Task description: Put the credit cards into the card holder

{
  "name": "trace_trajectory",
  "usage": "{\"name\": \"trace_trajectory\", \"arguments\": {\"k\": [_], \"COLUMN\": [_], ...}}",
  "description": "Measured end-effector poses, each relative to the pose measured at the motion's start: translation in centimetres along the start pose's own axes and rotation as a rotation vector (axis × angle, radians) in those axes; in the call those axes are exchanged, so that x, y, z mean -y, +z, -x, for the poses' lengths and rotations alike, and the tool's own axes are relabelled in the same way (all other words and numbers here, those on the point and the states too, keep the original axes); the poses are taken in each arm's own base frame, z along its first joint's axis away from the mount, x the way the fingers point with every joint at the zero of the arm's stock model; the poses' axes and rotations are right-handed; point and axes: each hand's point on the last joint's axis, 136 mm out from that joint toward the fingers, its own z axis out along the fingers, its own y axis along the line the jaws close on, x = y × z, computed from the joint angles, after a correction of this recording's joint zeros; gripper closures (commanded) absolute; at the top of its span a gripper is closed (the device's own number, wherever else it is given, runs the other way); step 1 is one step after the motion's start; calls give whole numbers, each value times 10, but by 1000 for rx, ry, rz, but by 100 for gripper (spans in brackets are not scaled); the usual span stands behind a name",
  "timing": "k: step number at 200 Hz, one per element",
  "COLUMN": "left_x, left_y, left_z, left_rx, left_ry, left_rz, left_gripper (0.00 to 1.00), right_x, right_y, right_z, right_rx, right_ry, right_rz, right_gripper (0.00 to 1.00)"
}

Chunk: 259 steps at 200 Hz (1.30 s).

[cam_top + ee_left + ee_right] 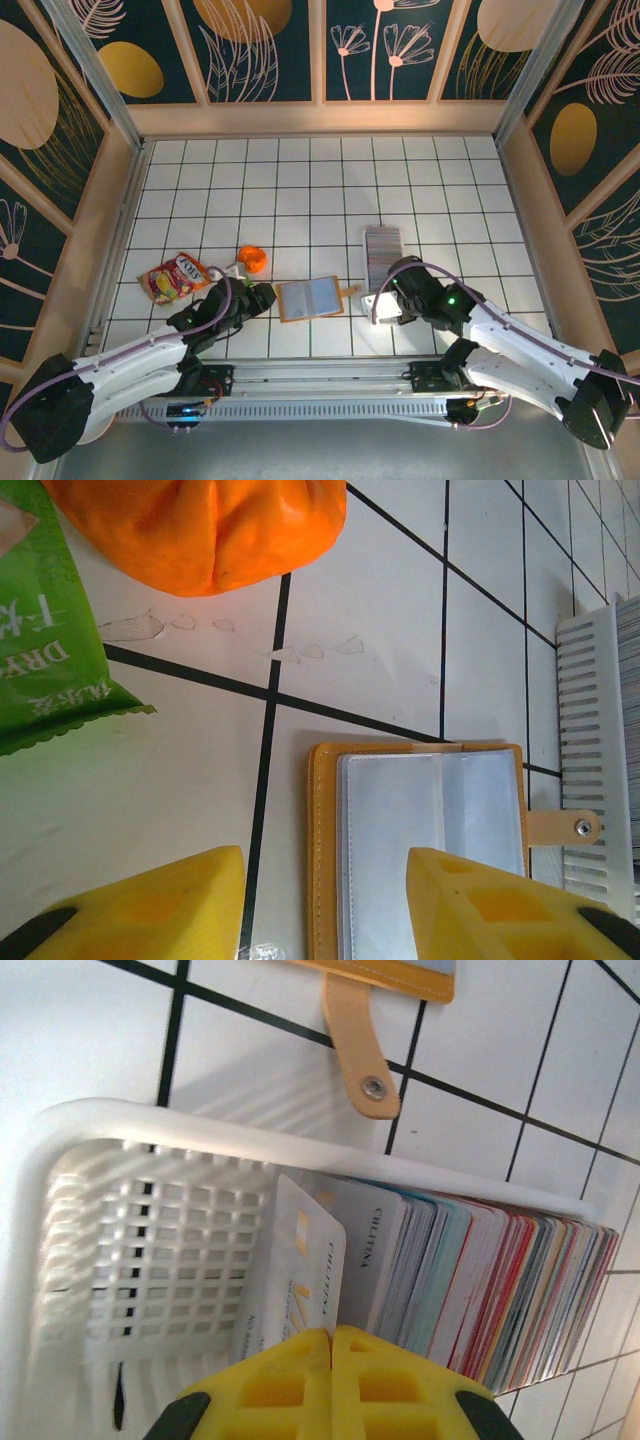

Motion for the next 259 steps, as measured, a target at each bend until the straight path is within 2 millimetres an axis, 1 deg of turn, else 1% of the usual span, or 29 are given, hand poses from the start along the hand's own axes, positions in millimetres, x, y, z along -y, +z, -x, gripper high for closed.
{"name": "trace_trajectory", "arguments": {"k": [73, 96, 124, 160, 196, 210, 229, 238, 250, 259], "left_x": [-3, -4, -3, -2, 2, 3, 6, 7, 7, 8], "left_y": [2, 3, 3, 2, 1, 0, -1, -2, -2, -2], "left_z": [-4, -5, -6, -7, -4, -3, -3, -3, -3, -4], "left_rx": [-16, -22, -31, -34, -25, -20, -19, -20, -24, -30], "left_ry": [1, 1, 1, 1, -1, -5, -13, -19, -24, -32], "left_rz": [14, 14, 9, 7, -10, -18, -28, -32, -36, -40], "left_gripper": [55, 56, 56, 57, 58, 59, 62, 63, 70, 75], "right_x": [-10, -9, 1, 17, 42, 58, 91, 109, 126, 134], "right_y": [-10, -16, -27, -47, -70, -80, -91, -94, -92, -86], "right_z": [3, 4, 9, 18, 35, 45, 58, 65, 75, 82], "right_rx": [25, 28, 56, 112, 200, 245, 306, 334, 357, 367], "right_ry": [34, 52, 82, 159, 326, 444, 691, 839, 1009, 1126], "right_rz": [52, 62, 40, -21, -58, -69, -90, -90, -64, -25], "right_gripper": [100, 100, 100, 100, 100, 100, 100, 100, 100, 100]}}
